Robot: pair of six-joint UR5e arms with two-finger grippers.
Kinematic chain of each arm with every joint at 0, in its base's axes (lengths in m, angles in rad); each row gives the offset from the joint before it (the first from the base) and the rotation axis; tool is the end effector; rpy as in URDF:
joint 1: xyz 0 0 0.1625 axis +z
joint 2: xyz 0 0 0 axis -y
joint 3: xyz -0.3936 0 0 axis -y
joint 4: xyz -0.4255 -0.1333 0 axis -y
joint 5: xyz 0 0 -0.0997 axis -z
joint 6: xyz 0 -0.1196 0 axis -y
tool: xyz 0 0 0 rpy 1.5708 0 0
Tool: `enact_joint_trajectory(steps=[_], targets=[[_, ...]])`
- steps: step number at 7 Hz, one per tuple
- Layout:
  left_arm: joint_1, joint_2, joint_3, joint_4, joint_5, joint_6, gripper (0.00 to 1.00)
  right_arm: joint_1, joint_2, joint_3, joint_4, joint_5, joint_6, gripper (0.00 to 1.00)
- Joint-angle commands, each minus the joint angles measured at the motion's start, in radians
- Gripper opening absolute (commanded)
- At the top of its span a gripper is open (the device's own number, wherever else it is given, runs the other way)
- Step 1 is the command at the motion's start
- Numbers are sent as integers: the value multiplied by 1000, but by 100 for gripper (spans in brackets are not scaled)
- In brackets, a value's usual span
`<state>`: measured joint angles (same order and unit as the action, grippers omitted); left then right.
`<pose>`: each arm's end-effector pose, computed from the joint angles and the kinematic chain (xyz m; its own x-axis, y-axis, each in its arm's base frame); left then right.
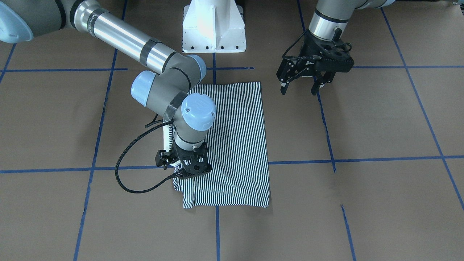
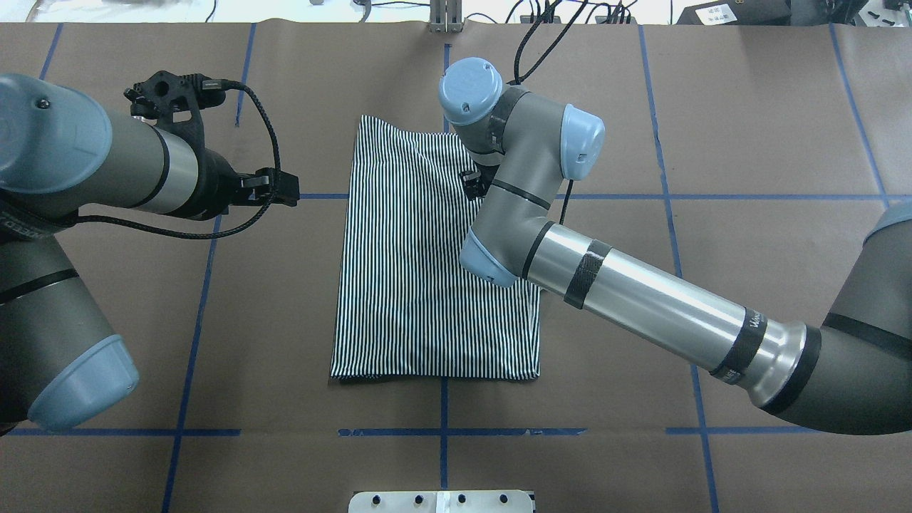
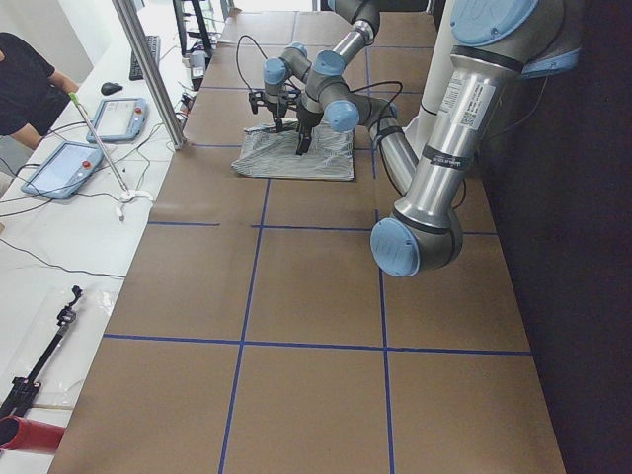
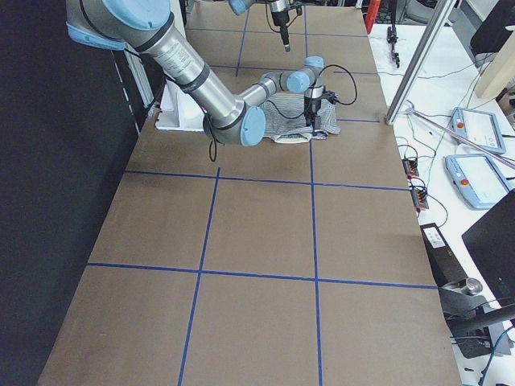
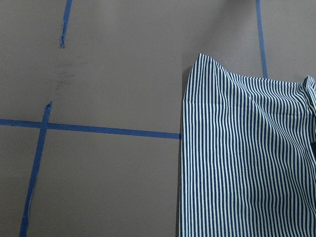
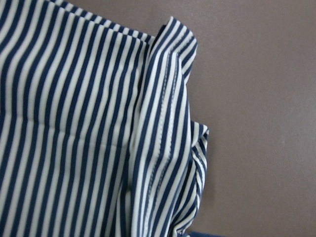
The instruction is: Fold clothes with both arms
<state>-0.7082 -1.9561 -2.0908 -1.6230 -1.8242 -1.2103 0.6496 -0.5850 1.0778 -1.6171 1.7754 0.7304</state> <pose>0.3602 -0.4445 0.1776 0.5762 -0.0439 -0.8161 0.2893 0.9449 0.1534 -0.6058 -0.5970 0.2411 0.8683 -0.2564 0.4246 0.1865 0.9620 0.1994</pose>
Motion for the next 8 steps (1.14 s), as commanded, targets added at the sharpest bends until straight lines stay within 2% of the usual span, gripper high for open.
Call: enact_joint_trajectory(steps=[1,3,5,7,8], targets=[[1,-1,0,0,-1,-3,100,4,-7,4,-26,2,-26,100],[3,-6,0,0,-1,-5,100,54,-21,11,-47,4,-93,100],[1,-12,0,0,-1,-6,100,146,-122,72,-37,29,-227,100],[0,-13,-2,0,-6,-5,100,199,-81,79,-37,108,-223,100],[0,-15,-2,0,-15,-6,100,199,-60,79,-30,116,-200,100]])
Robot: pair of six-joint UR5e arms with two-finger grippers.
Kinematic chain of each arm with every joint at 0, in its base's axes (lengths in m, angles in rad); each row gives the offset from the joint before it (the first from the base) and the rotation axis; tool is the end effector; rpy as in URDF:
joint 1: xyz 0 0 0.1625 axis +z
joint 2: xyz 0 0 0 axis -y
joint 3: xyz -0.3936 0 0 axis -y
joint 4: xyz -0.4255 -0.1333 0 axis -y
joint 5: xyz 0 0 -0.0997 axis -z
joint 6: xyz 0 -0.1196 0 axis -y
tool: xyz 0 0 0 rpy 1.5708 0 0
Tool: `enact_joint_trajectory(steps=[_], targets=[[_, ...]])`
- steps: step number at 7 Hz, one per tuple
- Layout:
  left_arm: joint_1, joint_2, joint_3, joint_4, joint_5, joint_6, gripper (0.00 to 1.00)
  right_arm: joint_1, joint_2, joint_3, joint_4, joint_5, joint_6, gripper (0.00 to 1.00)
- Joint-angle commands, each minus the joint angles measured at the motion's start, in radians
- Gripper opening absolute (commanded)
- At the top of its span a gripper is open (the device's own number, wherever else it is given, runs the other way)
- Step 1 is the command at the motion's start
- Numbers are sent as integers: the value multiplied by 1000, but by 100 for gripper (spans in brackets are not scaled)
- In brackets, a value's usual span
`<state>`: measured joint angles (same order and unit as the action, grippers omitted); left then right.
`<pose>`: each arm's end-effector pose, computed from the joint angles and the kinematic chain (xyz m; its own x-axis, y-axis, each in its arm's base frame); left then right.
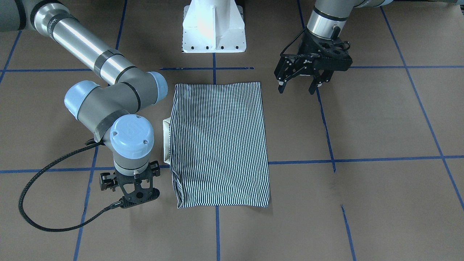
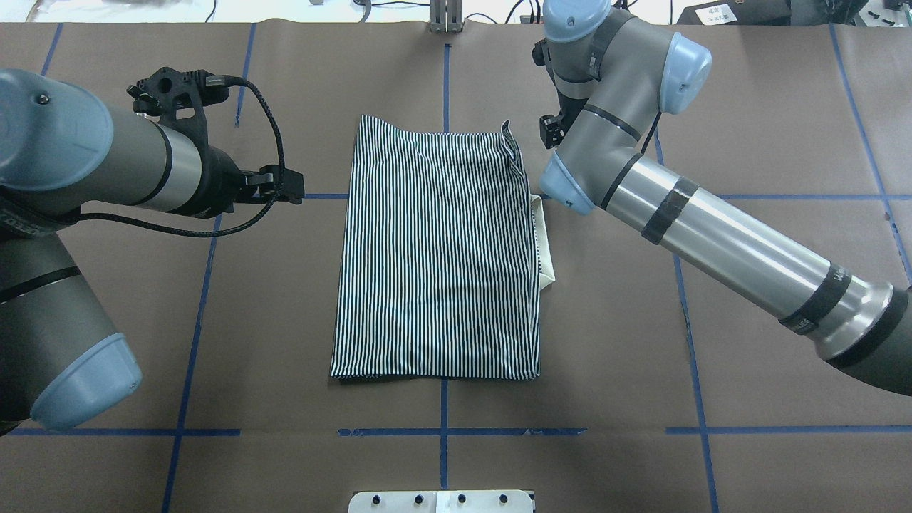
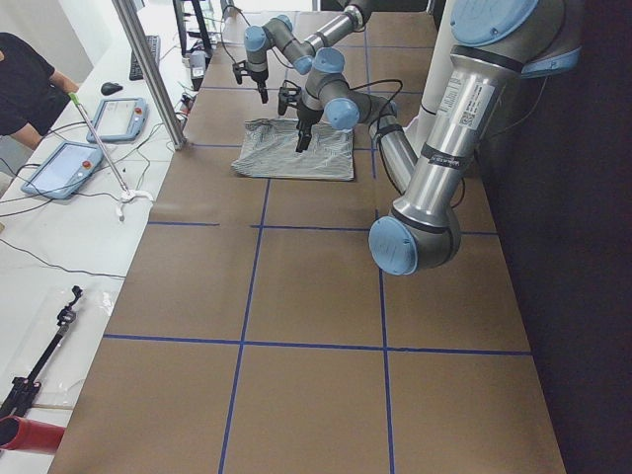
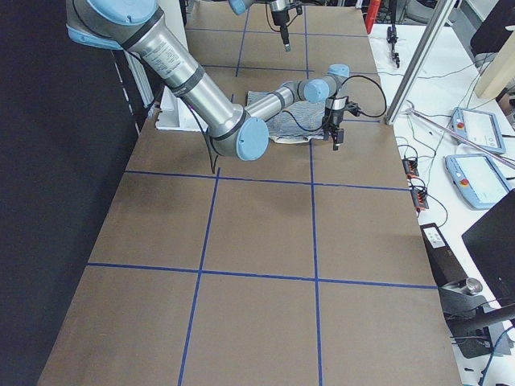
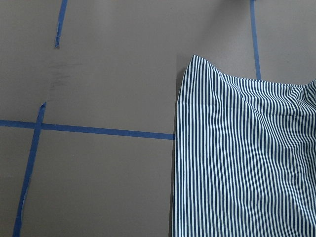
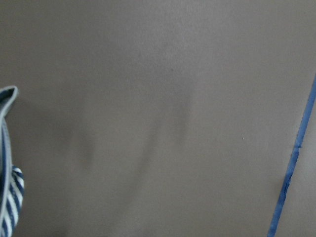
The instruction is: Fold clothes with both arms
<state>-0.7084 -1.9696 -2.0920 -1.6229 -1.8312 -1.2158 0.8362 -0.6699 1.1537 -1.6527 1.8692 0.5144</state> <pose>0.3603 -0.4437 0.1695 0.5637 -0.0406 -0.8250 0.2893 0.9452 0.1511 -0.4779 -0.6755 0.2752 0.8539 -0.2960 0.4280 0.2260 0.9518 0.2074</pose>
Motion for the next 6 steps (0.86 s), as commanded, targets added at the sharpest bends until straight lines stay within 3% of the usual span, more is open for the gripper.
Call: enact_joint_trajectory(steps=[1,3,6], targets=[[-3,-3,-3,0,-10,1,100,9,48,1,19,25,53,100],[-2,-2,-3,2,-39,-10,100,-20,41,17,86,111,146,100],[-13,-8,-8,0,-37,-10,100,-78,49,-95,198,49,170,100]])
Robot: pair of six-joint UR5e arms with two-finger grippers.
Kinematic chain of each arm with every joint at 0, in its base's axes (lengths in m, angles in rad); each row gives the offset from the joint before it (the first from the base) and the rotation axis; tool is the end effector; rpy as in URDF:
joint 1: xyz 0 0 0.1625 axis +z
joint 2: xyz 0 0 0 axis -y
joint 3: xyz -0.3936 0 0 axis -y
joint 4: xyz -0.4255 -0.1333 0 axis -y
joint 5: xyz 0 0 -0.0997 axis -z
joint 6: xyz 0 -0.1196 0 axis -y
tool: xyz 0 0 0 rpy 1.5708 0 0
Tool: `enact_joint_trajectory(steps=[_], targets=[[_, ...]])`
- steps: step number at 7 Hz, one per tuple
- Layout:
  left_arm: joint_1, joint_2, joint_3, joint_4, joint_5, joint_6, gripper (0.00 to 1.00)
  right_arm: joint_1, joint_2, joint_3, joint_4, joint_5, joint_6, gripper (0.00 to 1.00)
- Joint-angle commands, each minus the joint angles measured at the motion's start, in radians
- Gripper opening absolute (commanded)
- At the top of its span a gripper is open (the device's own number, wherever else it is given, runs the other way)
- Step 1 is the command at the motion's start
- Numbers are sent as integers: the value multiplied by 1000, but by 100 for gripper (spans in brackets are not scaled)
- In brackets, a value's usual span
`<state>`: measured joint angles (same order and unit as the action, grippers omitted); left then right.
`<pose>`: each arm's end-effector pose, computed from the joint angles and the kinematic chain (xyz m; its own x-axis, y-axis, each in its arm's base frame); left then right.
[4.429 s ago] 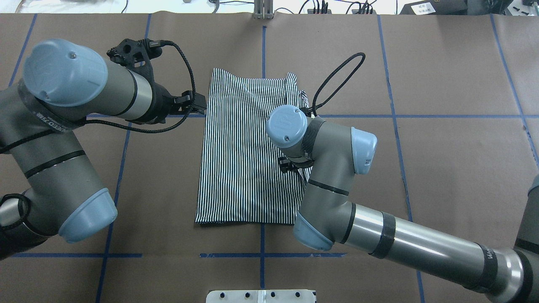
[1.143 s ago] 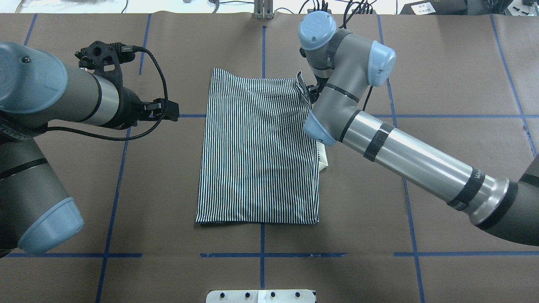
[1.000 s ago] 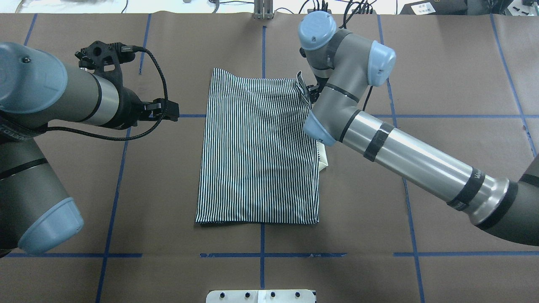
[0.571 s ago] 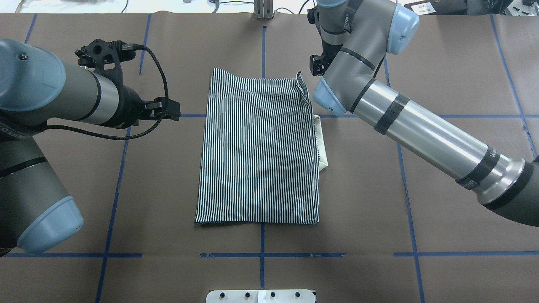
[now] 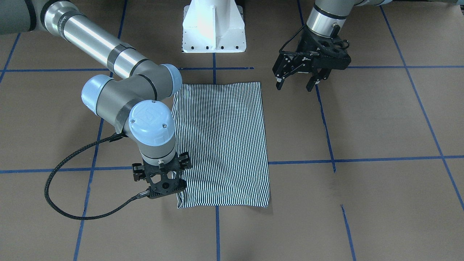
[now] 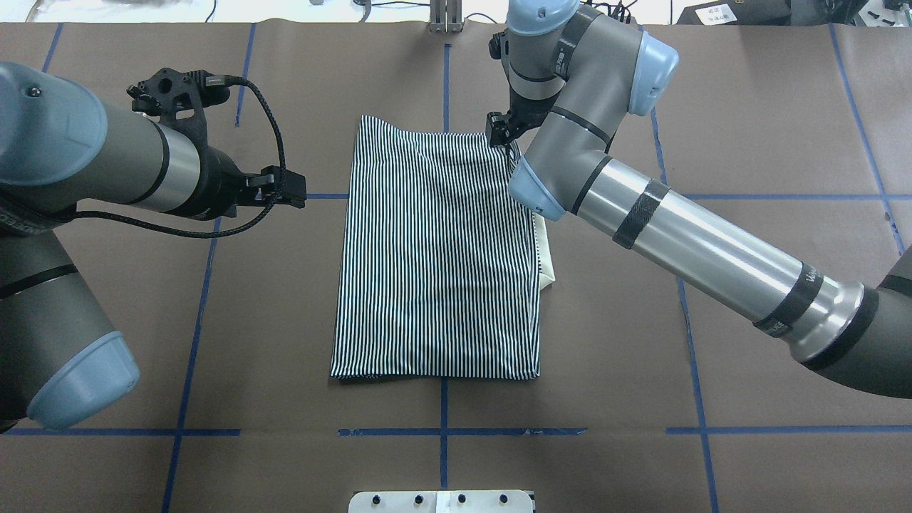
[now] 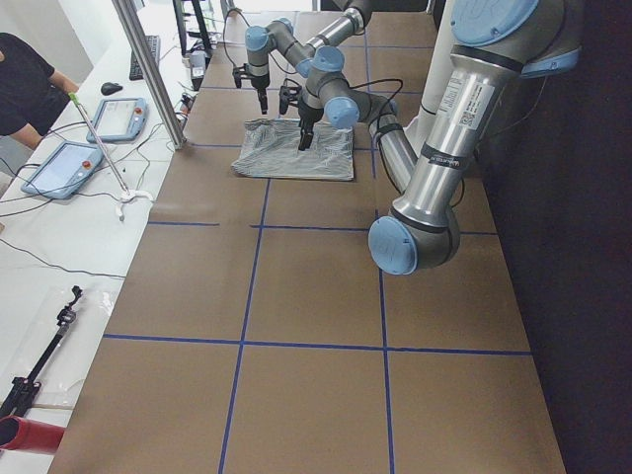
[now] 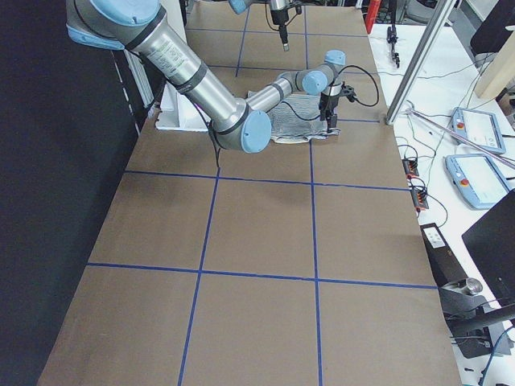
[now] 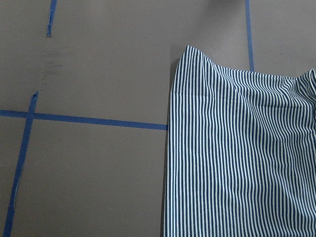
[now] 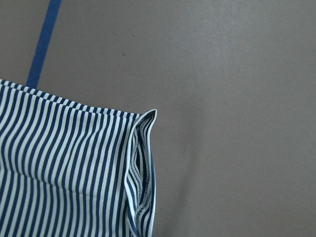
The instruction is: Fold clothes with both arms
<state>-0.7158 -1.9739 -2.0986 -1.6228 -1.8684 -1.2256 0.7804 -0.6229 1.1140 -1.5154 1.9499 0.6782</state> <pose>0.3573 -0.4409 0.1637 0.5438 -0.0442 -0.8381 0.2755 0.9527 0.1285 -0.5327 -0.6527 0.2346 0.7834 -0.2423 0.5723 0.1485 0.9672 0.2063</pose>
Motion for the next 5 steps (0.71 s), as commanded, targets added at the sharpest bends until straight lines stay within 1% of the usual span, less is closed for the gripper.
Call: enact_joint_trajectory(steps=[1,2,4,5], targets=[[-7,-9,-6,0,0,0,100,-27,3,-80,90,-55,7,100],[-7,-11,-6,0,0,1,100,-38,12,-95,101,-65,8,100],[-16,-11,-6,0,0,3,100,-47,61,-179,153,-74,17,100],[-16,-13,-6,0,0,3,100,-44,57,-181,152,-81,5,100]])
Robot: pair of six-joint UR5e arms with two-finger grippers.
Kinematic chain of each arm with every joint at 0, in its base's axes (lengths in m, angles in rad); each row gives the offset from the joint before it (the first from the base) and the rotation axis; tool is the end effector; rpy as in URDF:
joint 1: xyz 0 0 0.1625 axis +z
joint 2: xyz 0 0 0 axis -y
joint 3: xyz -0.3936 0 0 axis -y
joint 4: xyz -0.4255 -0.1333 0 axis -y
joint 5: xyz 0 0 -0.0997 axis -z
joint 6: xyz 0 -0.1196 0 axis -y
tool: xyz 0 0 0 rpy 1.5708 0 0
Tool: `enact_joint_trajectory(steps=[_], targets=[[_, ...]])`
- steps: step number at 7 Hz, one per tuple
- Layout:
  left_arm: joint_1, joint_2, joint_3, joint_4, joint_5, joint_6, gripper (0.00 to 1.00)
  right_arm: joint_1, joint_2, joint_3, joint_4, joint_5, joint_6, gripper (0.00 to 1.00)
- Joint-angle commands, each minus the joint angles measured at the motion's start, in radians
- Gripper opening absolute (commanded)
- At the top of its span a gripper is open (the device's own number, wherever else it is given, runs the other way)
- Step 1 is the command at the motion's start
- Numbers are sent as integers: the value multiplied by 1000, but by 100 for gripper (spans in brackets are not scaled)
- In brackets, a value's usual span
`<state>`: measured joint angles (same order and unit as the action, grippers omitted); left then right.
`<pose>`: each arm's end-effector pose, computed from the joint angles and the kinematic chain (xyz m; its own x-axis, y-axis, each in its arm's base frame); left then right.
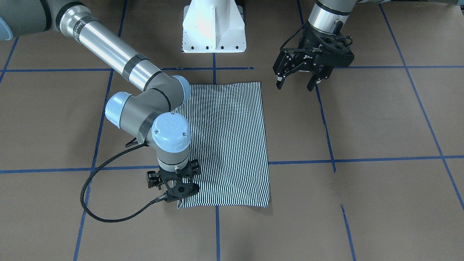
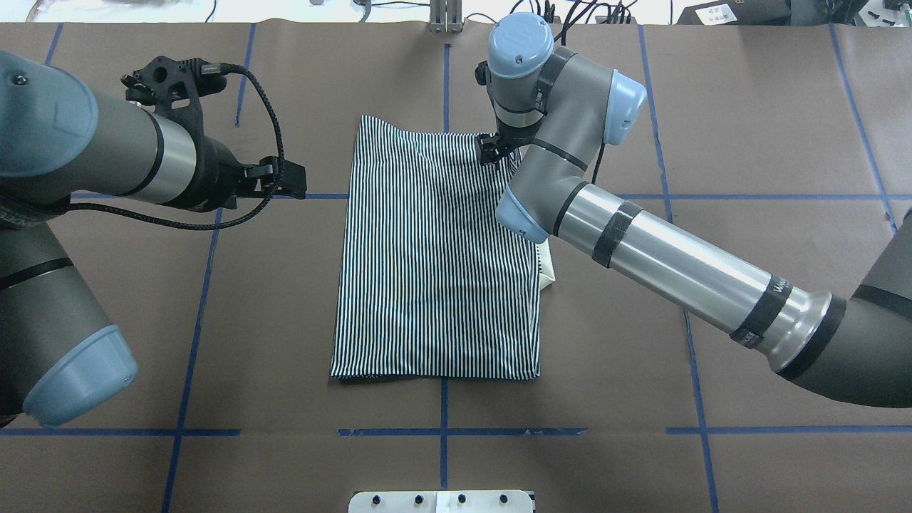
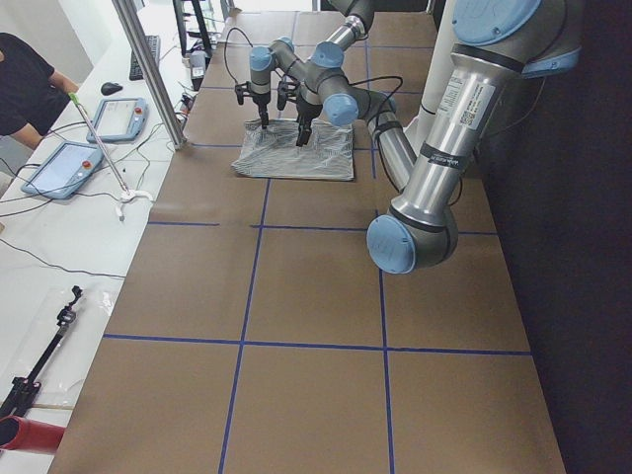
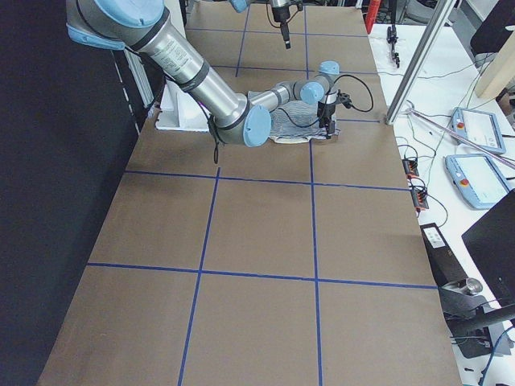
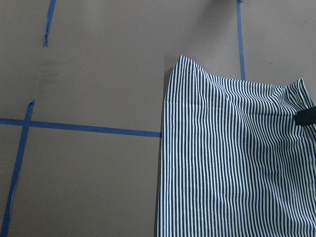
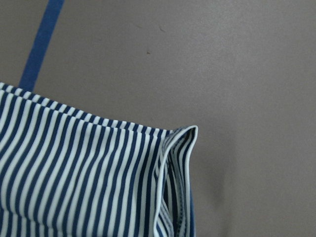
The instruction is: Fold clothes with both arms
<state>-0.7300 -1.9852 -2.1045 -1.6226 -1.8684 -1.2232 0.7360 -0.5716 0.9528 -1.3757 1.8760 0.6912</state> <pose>0.3494 -0.4445 0.1550 0.5331 -0.0401 -0.8451 0.2894 0.9473 0.1376 -0.5807 -0.6574 0.2584 0.7960 -0.2705 0.5415 0.1480 0.9544 0.2592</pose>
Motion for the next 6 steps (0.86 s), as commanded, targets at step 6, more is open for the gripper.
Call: enact_joint_trajectory(steps=[6], targets=[[0,-6,5,1,-1,1,100,82,-47,76,-76,81,-113,100]])
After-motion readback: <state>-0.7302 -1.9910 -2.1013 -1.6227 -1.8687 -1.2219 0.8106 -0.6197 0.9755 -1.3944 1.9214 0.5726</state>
